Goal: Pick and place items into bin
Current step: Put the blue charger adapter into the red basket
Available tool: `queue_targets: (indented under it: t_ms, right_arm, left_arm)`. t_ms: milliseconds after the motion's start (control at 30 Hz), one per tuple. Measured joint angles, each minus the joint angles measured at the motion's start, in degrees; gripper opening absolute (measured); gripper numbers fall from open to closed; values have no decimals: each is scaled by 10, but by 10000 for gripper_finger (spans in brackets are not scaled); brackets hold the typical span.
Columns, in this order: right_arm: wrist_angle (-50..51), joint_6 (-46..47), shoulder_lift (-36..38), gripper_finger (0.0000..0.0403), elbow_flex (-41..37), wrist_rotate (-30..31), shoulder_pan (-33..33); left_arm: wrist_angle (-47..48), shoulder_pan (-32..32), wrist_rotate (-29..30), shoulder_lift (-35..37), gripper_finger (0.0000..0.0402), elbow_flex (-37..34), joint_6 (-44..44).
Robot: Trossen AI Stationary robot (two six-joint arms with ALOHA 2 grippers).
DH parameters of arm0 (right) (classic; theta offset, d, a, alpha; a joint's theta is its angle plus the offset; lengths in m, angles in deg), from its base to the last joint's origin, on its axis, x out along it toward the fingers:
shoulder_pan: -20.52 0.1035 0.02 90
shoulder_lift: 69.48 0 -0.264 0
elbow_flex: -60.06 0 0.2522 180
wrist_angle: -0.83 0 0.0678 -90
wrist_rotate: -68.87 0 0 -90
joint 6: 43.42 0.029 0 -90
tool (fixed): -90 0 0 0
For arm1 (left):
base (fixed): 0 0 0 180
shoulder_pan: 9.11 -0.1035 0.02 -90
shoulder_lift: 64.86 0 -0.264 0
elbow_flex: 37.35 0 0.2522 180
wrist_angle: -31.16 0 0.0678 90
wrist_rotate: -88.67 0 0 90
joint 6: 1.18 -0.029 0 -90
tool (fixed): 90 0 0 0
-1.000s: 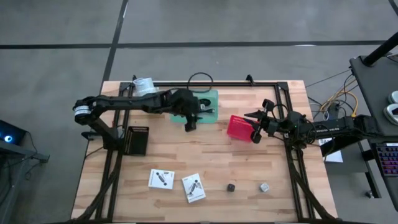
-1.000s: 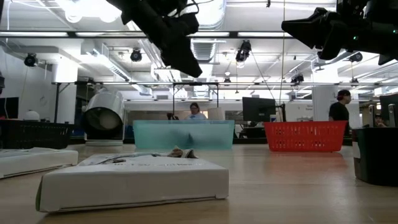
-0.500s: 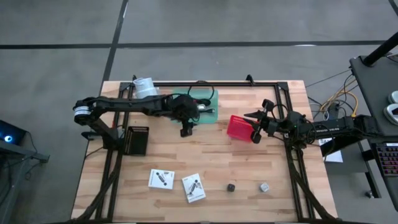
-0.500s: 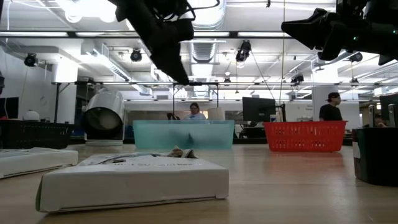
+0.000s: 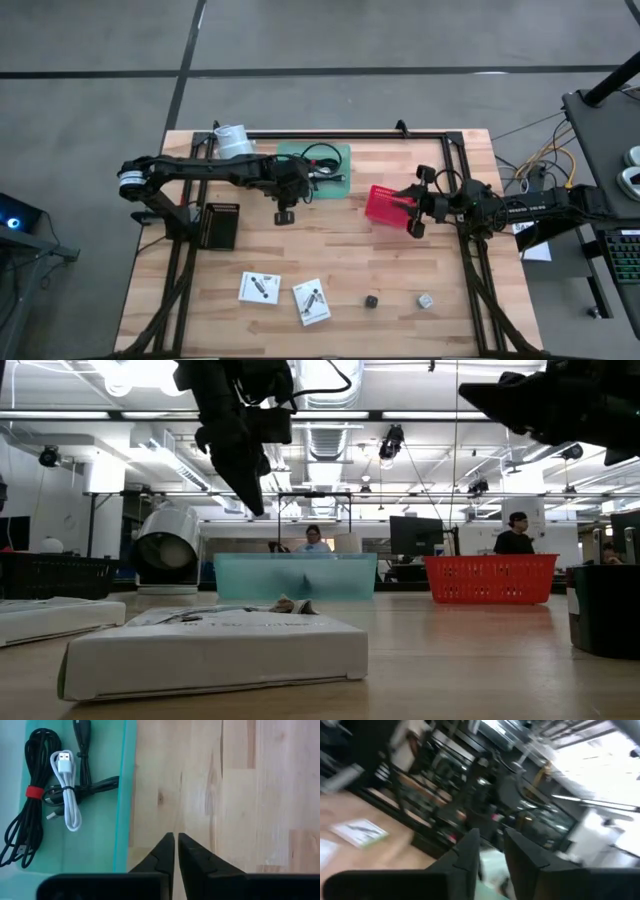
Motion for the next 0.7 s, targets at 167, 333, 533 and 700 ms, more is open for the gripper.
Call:
queue_targets:
  t_ms: [167,333,533,700]
  right_arm:
    - [7,84,0,137,0,-19,1]
    - [9,171,1,204,0,-20,26]
    - [15,267,0,241,5,-25,98]
    - [105,277,-1,241,54,-12,184]
  left_arm:
    - [1,0,2,0,15,0,-5]
    - [1,0,4,0,15,0,-33]
    - [1,0,30,0,15,0,-36]
    - [1,-1,31,0,15,0,-36]
